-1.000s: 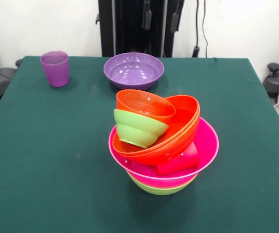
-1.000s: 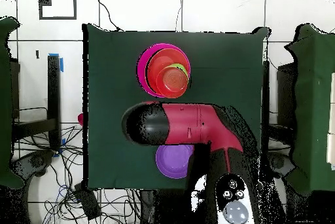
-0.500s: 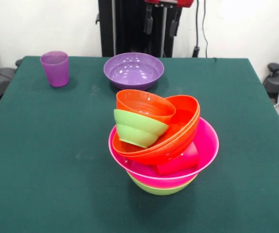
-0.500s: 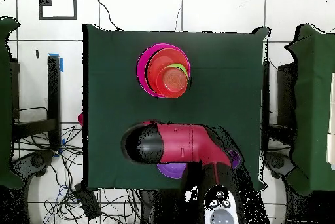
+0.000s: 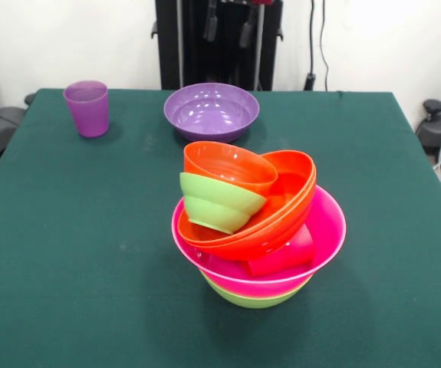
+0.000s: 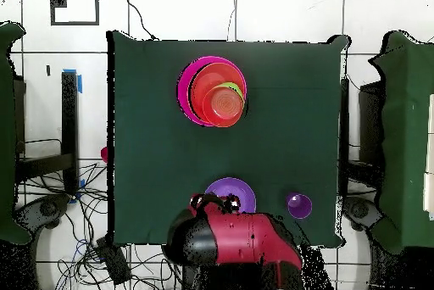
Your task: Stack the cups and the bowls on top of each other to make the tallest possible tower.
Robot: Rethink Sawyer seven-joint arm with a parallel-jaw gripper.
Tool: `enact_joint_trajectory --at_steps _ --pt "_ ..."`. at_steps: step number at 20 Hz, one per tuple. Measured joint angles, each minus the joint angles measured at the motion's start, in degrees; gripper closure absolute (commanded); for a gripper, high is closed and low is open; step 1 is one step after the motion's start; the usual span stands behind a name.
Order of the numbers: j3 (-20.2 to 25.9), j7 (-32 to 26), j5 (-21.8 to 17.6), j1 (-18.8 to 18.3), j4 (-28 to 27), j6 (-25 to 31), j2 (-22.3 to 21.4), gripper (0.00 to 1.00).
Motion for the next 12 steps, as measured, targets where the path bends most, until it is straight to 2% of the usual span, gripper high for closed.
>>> enact_joint_trajectory --at_steps 4,5,7,8,12 --pt "-4.77 0.19 -2.53 3.13 2.39 -1.57 -0.01 0.00" --pt "-7.32 0.52 -4.05 4.95 3.18 -2.96 0.58 0.00" --pt "-9.32 0.80 -5.25 6.28 3.60 -4.91 1.54 0.00" --pt "-11.91 1.20 -6.45 8.01 3.75 -8.48 3.76 0.00" --pt "-15.63 2.20 -6.89 11.21 3.69 -17.55 9.34 0.00"
